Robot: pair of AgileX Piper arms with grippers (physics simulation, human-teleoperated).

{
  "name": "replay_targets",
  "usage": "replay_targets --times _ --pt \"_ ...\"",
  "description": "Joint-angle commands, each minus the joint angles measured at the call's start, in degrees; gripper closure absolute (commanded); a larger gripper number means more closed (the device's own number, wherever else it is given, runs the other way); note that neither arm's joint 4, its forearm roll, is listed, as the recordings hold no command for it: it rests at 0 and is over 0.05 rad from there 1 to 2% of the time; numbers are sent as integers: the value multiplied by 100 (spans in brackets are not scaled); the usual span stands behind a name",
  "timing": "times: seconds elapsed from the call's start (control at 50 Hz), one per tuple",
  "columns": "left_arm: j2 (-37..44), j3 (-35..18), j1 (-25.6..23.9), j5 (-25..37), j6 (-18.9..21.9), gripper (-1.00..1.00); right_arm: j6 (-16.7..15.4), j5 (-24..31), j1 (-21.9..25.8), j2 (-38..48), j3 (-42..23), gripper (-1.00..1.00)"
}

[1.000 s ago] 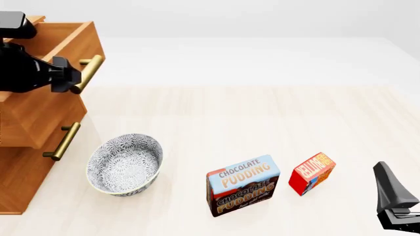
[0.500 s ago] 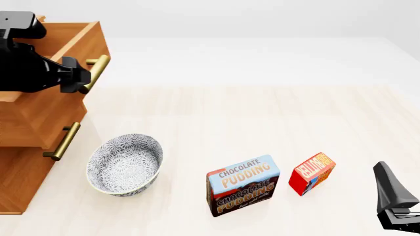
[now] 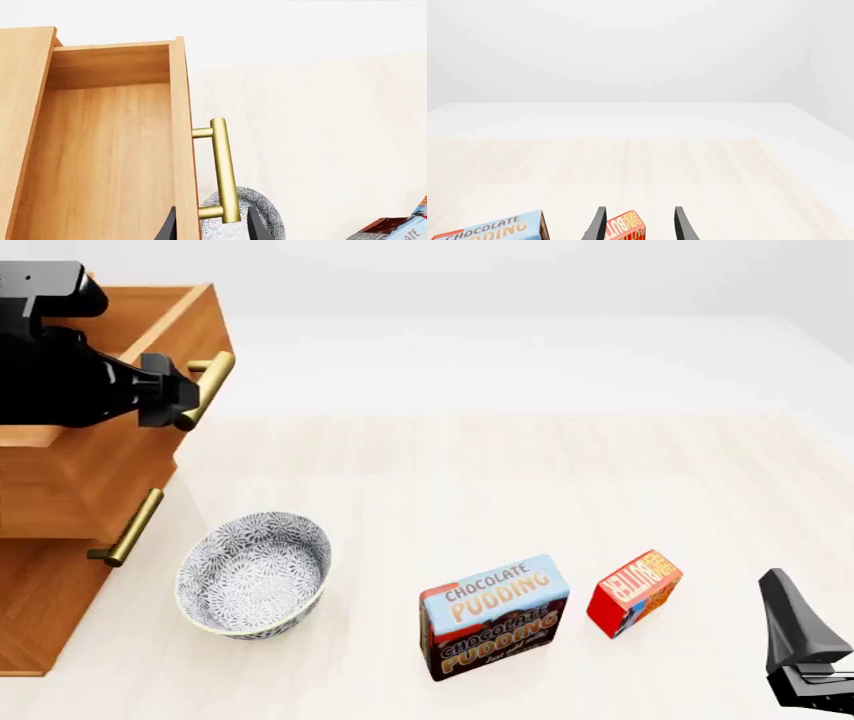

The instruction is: Put the butter at the back in the top drawer of the cabinet and close it.

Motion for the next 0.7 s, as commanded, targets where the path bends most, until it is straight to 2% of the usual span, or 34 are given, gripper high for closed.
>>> replay_targets --times 0.02,0.7 --pt "435 338 -292 -6 76 -100 0 0 0 0 0 -100" --pt "773 400 -932 -261 -195 -100 0 0 0 0 0 -100"
